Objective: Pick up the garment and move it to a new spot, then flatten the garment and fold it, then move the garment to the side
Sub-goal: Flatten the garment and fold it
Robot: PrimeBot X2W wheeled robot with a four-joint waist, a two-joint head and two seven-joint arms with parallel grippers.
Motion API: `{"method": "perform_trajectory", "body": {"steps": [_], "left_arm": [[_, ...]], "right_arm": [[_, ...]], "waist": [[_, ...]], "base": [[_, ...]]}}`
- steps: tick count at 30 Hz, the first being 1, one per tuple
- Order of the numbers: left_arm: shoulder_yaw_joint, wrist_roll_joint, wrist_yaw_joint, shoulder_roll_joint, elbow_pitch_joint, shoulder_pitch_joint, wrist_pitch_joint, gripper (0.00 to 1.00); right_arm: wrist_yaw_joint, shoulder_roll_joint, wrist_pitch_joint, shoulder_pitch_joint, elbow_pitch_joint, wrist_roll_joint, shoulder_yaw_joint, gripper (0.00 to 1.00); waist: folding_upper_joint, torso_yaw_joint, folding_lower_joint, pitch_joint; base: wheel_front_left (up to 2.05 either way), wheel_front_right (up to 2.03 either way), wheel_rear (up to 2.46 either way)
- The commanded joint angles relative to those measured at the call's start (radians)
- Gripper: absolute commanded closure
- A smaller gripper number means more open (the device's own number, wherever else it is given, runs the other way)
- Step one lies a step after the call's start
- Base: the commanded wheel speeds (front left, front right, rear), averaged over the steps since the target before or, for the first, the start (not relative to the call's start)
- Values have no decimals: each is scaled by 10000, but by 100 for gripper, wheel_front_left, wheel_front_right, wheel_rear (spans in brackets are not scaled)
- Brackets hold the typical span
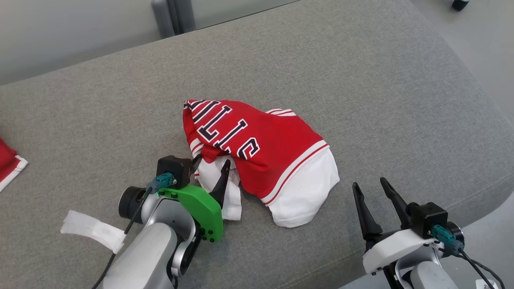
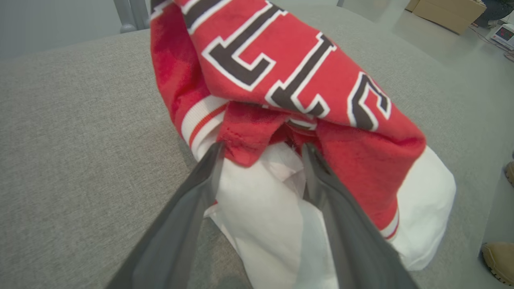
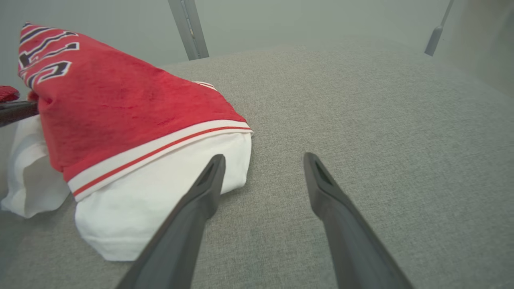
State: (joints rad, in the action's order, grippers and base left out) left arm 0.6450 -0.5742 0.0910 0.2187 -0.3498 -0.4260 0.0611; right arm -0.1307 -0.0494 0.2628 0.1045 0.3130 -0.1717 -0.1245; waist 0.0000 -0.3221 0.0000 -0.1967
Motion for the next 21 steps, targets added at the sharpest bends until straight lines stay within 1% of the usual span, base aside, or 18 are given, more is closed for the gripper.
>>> {"method": "perform_trajectory", "body": {"steps": [1, 6, 7, 8, 10, 11, 12, 14, 15, 16, 19, 21], "left_arm": [[-62, -73, -28, 105, -67, -125, -68, 0], [-102, 30, 84, 125, -364, -264, -209, 0], [-99, 32, 93, 112, -427, -294, -229, 3], [-89, 38, 86, 94, -493, -329, -267, 7], [-69, 41, 60, 60, -603, -381, -300, 19], [-49, 40, 47, 35, -633, -390, -310, 30], [-29, 41, 38, 17, -660, -402, -332, 39], [11, 51, 14, -17, -680, -443, -371, 51], [29, 49, 14, -30, -687, -446, -388, 54], [47, 47, -9, -44, -681, -447, -407, 59], [69, 21, -24, -59, -654, -483, -461, 68], [49, -35, -61, -60, -626, -537, -510, 78]], "right_arm": [[-1, -20, 31, -103, -40, -30, 25, 0], [-1, -20, 31, -18, 2, -24, 27, 0], [-1, -20, 31, 8, 5, -28, 4, 0], [-1, -22, 31, 22, 1, -29, -11, 0], [-1, -22, 31, 52, -4, -29, -32, 0], [-1, -22, 31, 62, 0, -27, -31, 0], [-1, -22, 31, 62, -2, -26, -38, 0], [-1, -21, 31, 54, -9, -24, -49, 0], [-1, -21, 31, 49, -7, -25, -50, 0], [-1, -21, 31, 42, -2, -25, -50, 0], [-1, -21, 31, 2, 0, -37, -47, 0], [-1, -21, 31, -14, 11, -45, -28, 0]], "waist": [[0, -8, 0, -16], [0, 67, 0, -26], [0, 81, 0, -22], [0, 92, 0, -19], [0, 109, 0, -21], [0, 117, 0, -22], [0, 122, 0, -21], [0, 124, 0, -24], [0, 123, 0, -25], [0, 121, 0, -26], [0, 107, 0, -27], [0, 101, 0, -25]], "base": [[0, 0, 0], [0, 0, 0], [0, 0, 0], [0, 0, 0], [0, 0, 0], [0, 0, 0], [0, 0, 0], [0, 0, 0], [0, 0, 0], [0, 0, 0], [0, 0, 0], [0, 0, 0]]}}
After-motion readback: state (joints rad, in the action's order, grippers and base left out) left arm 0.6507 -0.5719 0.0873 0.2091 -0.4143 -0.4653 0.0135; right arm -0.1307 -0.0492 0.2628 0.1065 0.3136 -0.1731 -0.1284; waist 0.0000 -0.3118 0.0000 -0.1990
